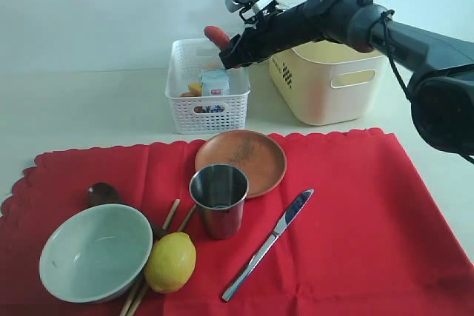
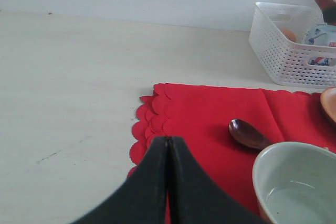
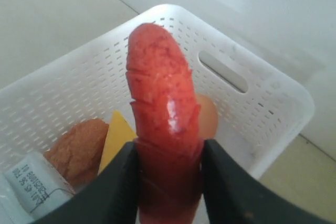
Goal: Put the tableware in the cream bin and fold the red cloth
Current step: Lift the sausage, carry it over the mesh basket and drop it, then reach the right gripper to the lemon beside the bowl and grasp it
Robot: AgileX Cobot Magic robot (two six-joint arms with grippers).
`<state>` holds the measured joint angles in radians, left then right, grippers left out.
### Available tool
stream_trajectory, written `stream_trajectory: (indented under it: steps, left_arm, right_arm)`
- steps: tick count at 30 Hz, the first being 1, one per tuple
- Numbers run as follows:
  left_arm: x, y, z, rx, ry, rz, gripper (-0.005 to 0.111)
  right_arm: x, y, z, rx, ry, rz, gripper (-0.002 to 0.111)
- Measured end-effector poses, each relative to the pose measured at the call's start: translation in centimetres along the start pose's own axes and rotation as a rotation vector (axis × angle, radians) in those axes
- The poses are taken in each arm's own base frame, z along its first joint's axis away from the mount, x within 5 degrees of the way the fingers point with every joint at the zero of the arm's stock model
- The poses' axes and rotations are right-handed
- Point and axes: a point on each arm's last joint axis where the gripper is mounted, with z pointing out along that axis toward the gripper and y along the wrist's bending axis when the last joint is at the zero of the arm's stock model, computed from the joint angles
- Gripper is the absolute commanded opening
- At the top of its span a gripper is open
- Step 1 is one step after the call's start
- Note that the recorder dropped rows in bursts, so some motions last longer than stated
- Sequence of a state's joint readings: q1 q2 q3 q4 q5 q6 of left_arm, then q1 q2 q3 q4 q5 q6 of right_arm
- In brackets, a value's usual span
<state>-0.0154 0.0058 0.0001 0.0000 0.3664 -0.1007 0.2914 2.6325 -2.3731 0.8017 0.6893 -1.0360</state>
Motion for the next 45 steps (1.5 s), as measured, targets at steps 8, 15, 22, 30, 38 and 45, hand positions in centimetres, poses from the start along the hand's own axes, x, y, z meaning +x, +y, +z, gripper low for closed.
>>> stream_trajectory:
  steps: [8,15,22,30,38,45]
  left_arm:
    - [0.0,0.0,0.0,0.000,0.000,0.000,0.001]
    - [0.0,0.0,0.0,0.000,0.000,0.000,0.001]
    - [0.0,0.0,0.0,0.000,0.000,0.000,0.001]
    - [0.0,0.0,0.0,0.000,0.000,0.000,0.001]
    - [0.0,0.0,0.0,0.000,0.000,0.000,0.001]
    - [0.0,0.0,0.0,0.000,0.000,0.000,0.001]
  right_arm:
    - [0.0,0.1,0.0,-0.008,0.003,0.001,0.069]
    - [-1.7,0.7,-1.9,-0.056,0.020,-0.005,0.072]
    - [-4.0,1.8,-5.4,-0.102,0.121,0.047,0.071]
    - [-5.6,3.5,-9.6,-0.172,0.289,0.114,0.067]
    - [-3.5,5.3,-10.7,-0.166,0.450,0.211,0.066]
    - [-1.2,11.4,-13.4,-0.219,0.565,0.114,0.066]
